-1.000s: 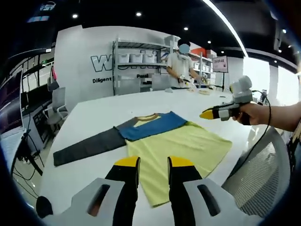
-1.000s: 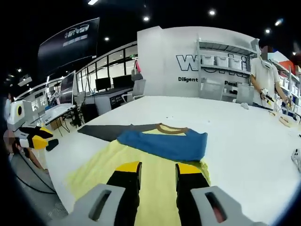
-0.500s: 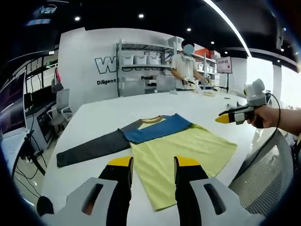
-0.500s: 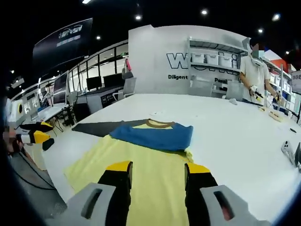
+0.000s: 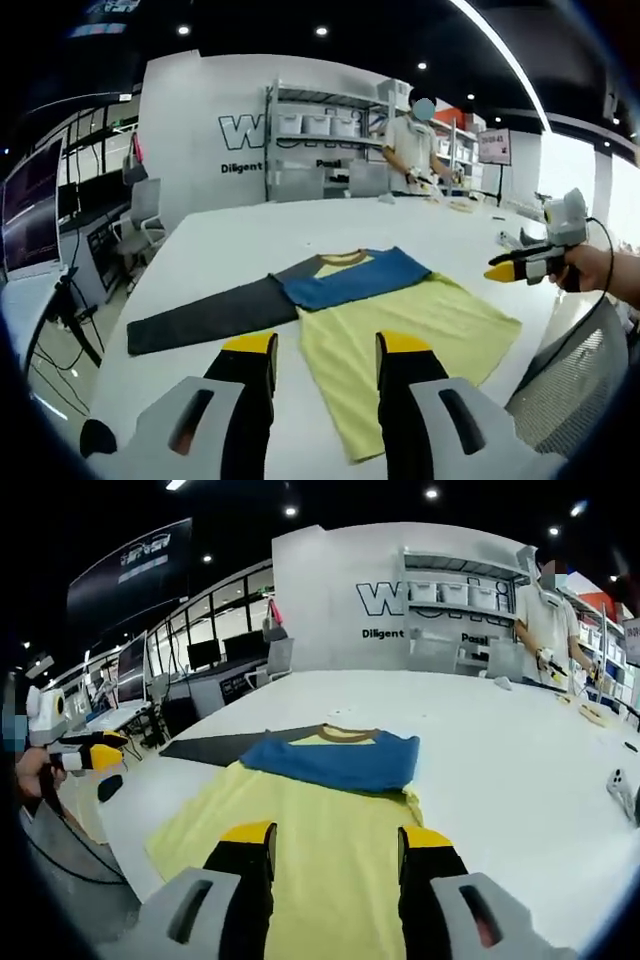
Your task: Fold the garment on the visible template until the final outline fits inside the template.
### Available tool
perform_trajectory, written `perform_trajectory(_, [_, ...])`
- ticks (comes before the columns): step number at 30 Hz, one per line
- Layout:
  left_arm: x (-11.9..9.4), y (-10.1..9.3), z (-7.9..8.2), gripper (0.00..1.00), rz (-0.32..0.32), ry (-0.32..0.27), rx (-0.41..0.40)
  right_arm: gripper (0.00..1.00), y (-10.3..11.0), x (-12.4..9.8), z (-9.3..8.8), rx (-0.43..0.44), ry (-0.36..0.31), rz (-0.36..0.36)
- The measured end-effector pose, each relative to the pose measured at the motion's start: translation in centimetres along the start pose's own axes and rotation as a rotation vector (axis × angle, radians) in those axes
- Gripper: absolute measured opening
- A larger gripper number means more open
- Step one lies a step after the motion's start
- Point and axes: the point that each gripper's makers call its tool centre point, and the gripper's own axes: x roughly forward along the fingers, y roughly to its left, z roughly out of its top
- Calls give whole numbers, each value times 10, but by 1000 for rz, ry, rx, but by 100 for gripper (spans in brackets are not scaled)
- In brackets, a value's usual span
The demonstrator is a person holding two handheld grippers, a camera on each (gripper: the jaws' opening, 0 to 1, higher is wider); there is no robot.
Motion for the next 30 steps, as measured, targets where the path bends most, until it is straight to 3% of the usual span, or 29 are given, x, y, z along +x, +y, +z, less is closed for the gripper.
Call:
perform_trajectory(6, [19,34,1,36,51,22,35,46,4,2,-3,-6,11,12])
perform_trajectory(15, [39,82,-5,39,136,48,6,47,19,7,0,-44,12,44])
perform_trajectory(23, [56,133,-13,43,232,81,28,48,45,12,1,-66,18,131])
perform_trajectory(24, [58,137,-12,43,235,74,20,49,47,13,1,-64,20,138])
perform_trajectory(26, [63,147,-14,44,245,57,-81,49,52,14,2,-63,18,159])
perform_trajectory(28, [66,157,-15,45,256,59,-85,51,55,15,2,-63,19,167])
perform_trajectory(30, [70,163,-16,46,264,55,-148,52,59,15,4,-65,7,180])
